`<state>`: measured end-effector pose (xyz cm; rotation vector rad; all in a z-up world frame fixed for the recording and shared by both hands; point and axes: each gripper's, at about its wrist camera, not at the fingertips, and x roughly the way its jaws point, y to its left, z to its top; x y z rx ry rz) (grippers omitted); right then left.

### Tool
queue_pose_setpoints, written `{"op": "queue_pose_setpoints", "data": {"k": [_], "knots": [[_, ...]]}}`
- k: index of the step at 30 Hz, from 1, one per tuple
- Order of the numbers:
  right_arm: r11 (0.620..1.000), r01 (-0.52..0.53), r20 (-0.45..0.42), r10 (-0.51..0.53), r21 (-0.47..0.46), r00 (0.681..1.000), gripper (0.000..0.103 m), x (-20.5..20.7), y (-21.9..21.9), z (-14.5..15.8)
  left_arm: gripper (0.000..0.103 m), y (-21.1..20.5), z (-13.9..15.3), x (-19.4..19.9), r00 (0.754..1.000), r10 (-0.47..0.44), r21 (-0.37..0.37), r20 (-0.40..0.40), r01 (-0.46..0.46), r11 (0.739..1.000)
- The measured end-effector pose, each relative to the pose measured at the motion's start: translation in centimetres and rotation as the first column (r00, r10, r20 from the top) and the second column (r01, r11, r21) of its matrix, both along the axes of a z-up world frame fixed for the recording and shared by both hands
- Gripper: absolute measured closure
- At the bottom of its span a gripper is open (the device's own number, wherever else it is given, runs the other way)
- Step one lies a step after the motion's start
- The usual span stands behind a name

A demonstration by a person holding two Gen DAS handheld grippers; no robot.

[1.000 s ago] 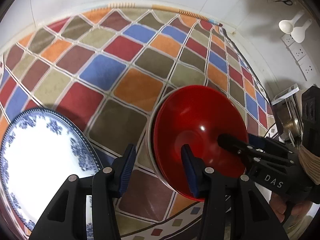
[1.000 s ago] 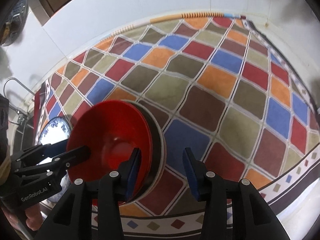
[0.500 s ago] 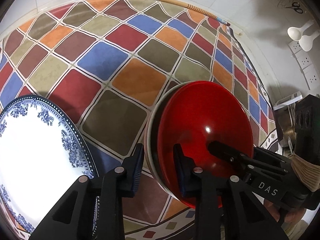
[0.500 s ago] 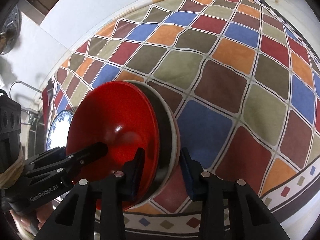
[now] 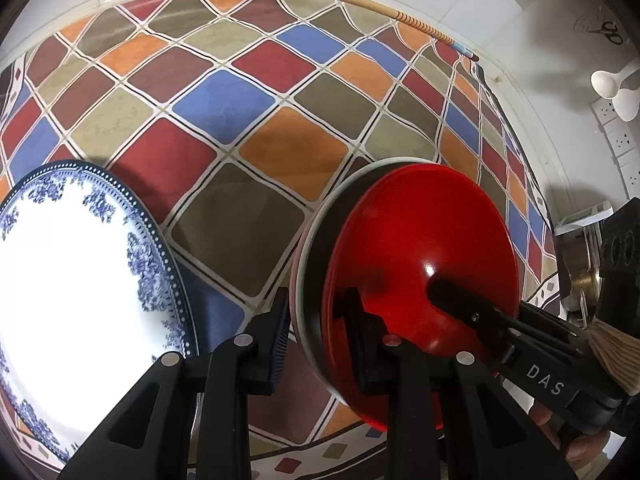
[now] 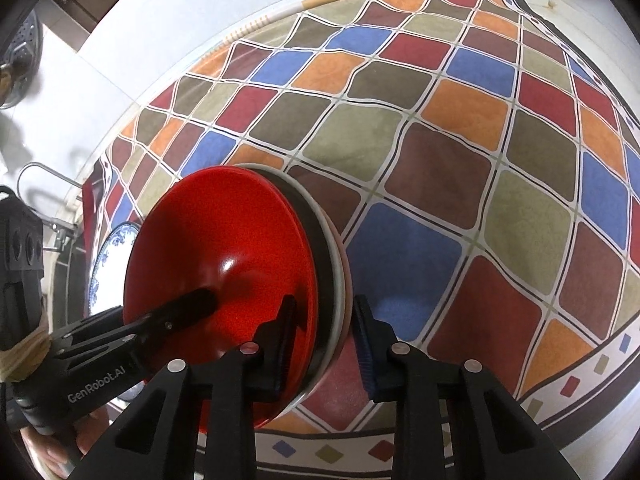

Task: Organize plates and bowls
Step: 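Grip the nested bowl stack with both grippers and lift it, then carry the bowl stack with both grippers onto the blue-patterned plate stack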

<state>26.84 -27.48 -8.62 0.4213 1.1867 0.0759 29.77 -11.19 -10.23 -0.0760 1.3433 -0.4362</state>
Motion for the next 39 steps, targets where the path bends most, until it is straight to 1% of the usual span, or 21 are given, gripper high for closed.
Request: {"op": "queue_pose_setpoints", "data": {"k": [9, 18, 29, 39], "knots": [[1.0, -0.009, 0.022, 0.009, -0.013, 1.0, 0.077, -0.8, 1.1, 1.3, 0.076, 2.0, 1.7, -1.0, 0.999, 0.001, -0.023, 0.036, -0.001, 1.0], [1.0, -0.013, 0.052, 0.014, -0.022, 0.999, 0.077, -2.2, 4.0, 3.3, 0.076, 6.2, 4.0, -2.5, 0.997, 0.022, -0.032, 0.078, -0.02, 0.999], [0.998, -0.064, 0.106, 0.065, -0.018, 0.992, 0.077, -3.5, 10.0, 5.4, 0.076, 12.9, 6.4, -4.2, 0.987, 0.089, -0.042, 0.134, -0.084, 0.996], [0.99, -0.139, 0.115, 0.14, -0.009, 0.984, 0.077, -3.8, 15.9, 6.0, 0.076, 19.2, 6.7, -5.4, 0.975, 0.17, -0.035, 0.14, -0.167, 0.985]]}}
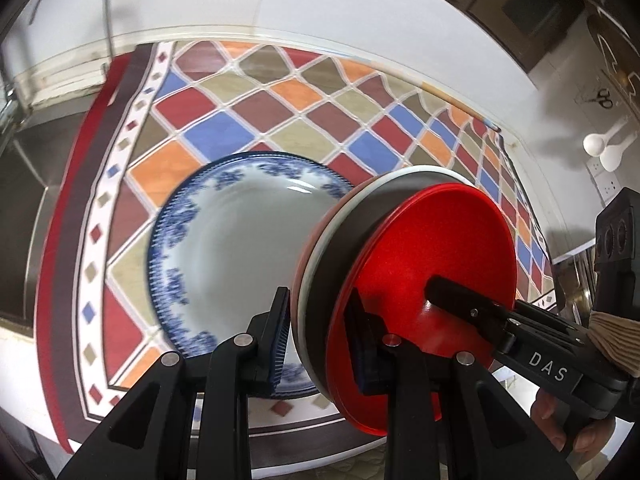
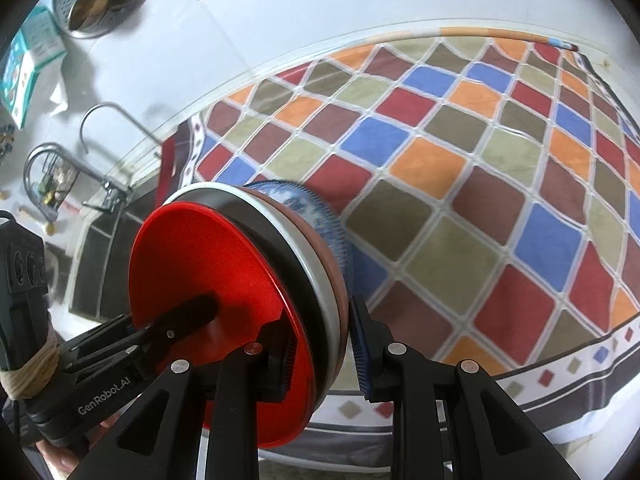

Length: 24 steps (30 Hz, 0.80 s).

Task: Organize plates and bowls
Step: 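Carry the bowl stack with both grippers onto the blue-patterned plate stack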

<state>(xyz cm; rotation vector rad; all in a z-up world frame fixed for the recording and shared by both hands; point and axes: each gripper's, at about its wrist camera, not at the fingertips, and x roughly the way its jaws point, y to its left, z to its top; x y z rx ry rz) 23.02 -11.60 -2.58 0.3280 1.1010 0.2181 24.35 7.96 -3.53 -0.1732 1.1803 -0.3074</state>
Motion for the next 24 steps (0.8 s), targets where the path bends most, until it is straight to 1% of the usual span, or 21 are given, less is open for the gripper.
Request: {"op": "queue_pose_setpoints", "data": {"k": [4, 10, 24], "knots": [[0.999, -0.032, -0.008, 0.032, 0.007, 0.999, 0.077, 0.2, 2.3, -0.2, 0.076, 1.7, -0.2, -0.1, 1.0, 0.026, 0.006, -0.007, -0.026, 1.0], [0.998, -0.064, -0.031, 0.065, 0.02, 0.997, 0.077, 0.7, 4.6, -0.9, 0.076, 3.4, -0.9, 0.1, 0.998, 0.051, 0.009, -0.024, -0.051, 0.999], [0.996, -0.088, -0.092, 0.089, 0.021, 0.992, 0.077, 2.4, 6.6, -2.7, 0.076, 4.4, -2.5, 1.6, 0.996, 0.068, 0.011, -0.064, -0.068, 0.998]]}}
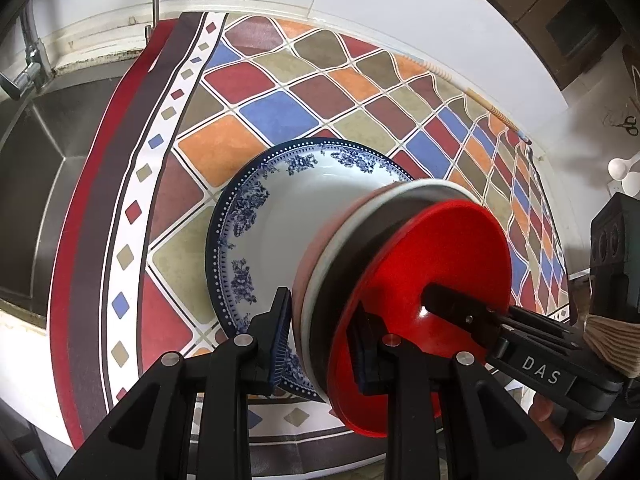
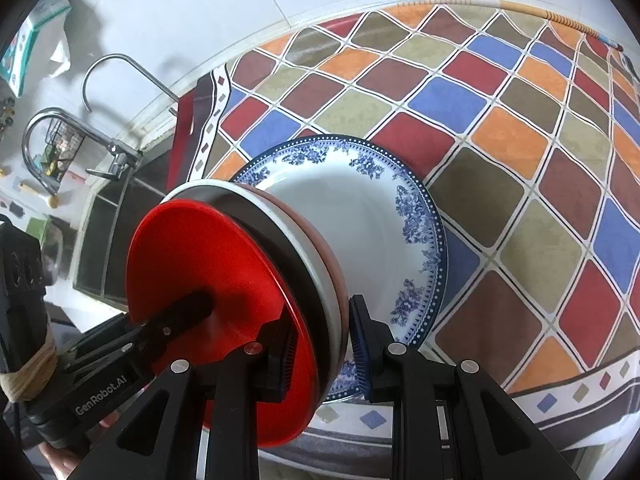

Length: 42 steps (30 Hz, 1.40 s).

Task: Organize plates and bowls
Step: 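Carry the bowl stack with both grippers onto the blue-patterned plate stack, then lower the bowl stack onto the plates and open both grippers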

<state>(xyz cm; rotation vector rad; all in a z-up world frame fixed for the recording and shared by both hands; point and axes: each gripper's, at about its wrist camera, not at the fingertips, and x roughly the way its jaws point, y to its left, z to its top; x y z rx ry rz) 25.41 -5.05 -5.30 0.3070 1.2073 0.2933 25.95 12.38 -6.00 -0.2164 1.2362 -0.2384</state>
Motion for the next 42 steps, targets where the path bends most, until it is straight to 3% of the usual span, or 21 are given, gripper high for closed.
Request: {"op": "queue_pose_setpoints", "data": {"k": [23, 29, 33, 35, 39, 42], "knots": [[0.999, -0.024, -0.021, 0.023, -0.022, 1.0, 0.077, 2.2, 0.4, -1.3, 0.076, 0.5, -1.0, 1.8, 1.0, 0.016, -0.014, -0.006, -0.016, 1.0], [0.999, -0.022, 0.006, 0.022, -0.037, 1.0, 0.076, 2.4, 0.6, -1.1, 0.057, 1.0, -0.1, 1.5, 0.999, 0.026, 0.033, 0.046, -0.028, 0.999], [0.998, -0.007, 0.03, 0.009, -0.06, 1.0, 0.06, 2.1, 0.7, -0.8, 0.046, 1.2, 1.0, 0.8, 0.996, 0.023, 0.061, 0.091, -0.028, 0.998], [0.998, 0.003, 0.052, 0.001, -0.069, 0.999, 0.058, 1.7, 0.6, -0.4, 0.043, 1.3, 1.7, 0.1, 0.992, 0.015, 0.082, 0.126, -0.025, 0.996], [0.995, 0.039, 0.135, -0.026, -0.093, 0.991, 0.046, 0.2, 0.4, 1.2, 0.023, 1.2, 3.3, -1.5, 0.978, -0.006, 0.127, 0.207, -0.02, 0.992], [0.99, 0.084, 0.198, -0.06, -0.114, 0.978, 0.035, -1.3, 0.0, 2.4, 0.017, 1.1, 4.2, -3.1, 0.964, -0.033, 0.165, 0.264, -0.012, 0.986]]}}
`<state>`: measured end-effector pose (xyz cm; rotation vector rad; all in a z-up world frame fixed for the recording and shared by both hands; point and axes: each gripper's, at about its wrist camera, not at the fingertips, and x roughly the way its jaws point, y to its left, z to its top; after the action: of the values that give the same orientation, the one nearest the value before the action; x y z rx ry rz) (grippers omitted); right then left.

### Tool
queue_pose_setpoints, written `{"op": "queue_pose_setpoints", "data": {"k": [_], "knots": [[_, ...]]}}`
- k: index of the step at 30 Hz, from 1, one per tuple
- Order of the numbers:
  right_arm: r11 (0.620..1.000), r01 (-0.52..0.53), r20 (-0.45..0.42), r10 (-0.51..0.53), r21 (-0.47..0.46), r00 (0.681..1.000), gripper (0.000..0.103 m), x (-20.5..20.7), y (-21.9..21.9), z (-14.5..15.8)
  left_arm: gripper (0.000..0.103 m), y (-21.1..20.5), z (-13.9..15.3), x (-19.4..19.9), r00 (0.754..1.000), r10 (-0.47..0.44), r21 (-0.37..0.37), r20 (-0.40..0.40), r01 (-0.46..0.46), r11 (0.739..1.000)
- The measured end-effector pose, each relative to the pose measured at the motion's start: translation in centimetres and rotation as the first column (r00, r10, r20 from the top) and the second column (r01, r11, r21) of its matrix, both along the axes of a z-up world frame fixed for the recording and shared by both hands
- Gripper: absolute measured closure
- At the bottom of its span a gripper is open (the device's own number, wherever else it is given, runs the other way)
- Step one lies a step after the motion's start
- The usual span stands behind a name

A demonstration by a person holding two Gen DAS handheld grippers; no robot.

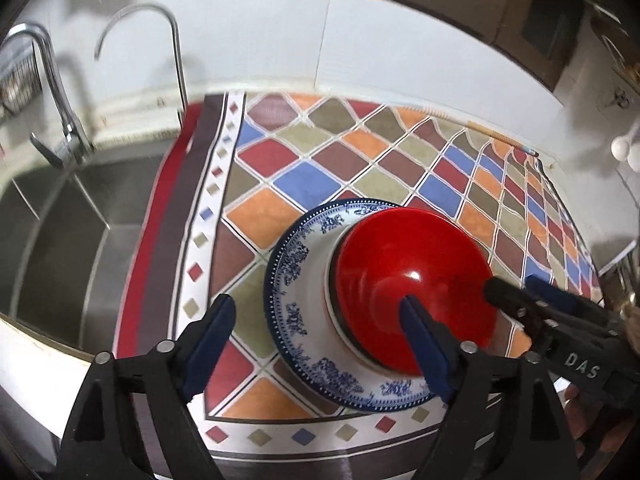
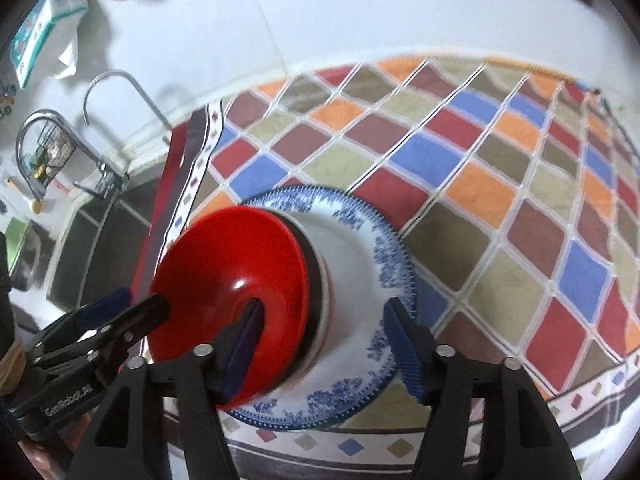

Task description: Organize plates and bowls

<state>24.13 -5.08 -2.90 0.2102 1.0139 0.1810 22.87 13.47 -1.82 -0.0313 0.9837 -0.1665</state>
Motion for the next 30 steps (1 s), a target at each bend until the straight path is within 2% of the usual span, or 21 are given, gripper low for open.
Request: {"op": "queue_pose_setpoints", "data": {"k": [5, 10, 19, 25, 30], "knots": [[0.994, 0.076, 0.133, -0.065, -0.074, 0.989, 0.023, -3.7, -0.9, 1.7, 0.011, -0.7, 1.1, -3.3, 0.996, -0.021, 0.066, 0.092, 0.015, 0.998], [0.99, 0.09, 0.219, -0.065, -0.108, 0.974, 0.023, -7.5, -1.7, 2.5, 0.004, -1.8, 2.3, -6.5, 0.985, -0.041, 0.11, 0.166, 0.023, 0.994], [0.968, 0.17, 0.406, -0.083, -0.184, 0.91, 0.014, -14.1, -3.9, 5.1, 0.002, -3.3, 3.6, -12.6, 0.97, -0.005, 0.135, 0.243, -0.029, 0.99], [0.967, 0.149, 0.446, -0.042, -0.207, 0.894, 0.013, -18.0, -5.0, 5.8, 0.001, -4.4, 4.4, -16.6, 0.964, 0.026, 0.125, 0.263, -0.061, 0.99], [0.971, 0.132, 0.448, -0.029, -0.201, 0.894, 0.013, -21.0, -6.0, 6.1, 0.0, -5.3, 5.1, -19.7, 0.955, 0.043, 0.133, 0.292, -0.086, 0.987]]}}
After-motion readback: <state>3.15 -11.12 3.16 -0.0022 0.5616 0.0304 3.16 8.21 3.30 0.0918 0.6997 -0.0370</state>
